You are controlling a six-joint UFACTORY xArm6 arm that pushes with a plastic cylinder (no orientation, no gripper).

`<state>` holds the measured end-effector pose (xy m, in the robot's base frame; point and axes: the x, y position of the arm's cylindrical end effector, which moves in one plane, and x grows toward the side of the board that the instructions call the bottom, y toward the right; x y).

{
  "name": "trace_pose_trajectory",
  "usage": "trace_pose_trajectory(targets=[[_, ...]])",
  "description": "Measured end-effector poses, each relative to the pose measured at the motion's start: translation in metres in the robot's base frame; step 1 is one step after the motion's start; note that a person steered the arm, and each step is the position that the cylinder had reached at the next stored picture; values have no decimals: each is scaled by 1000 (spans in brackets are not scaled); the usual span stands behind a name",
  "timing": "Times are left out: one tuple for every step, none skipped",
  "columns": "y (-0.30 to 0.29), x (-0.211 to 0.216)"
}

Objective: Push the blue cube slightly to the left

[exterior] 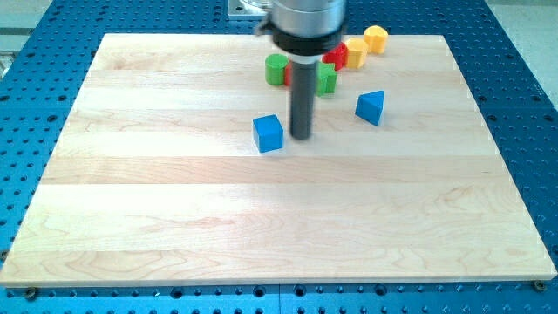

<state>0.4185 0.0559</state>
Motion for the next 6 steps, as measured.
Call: trace_pose_trajectory(targets=[[-8, 16], [-44, 16], [-40, 33], [-22, 33], [63, 32], [147, 28]])
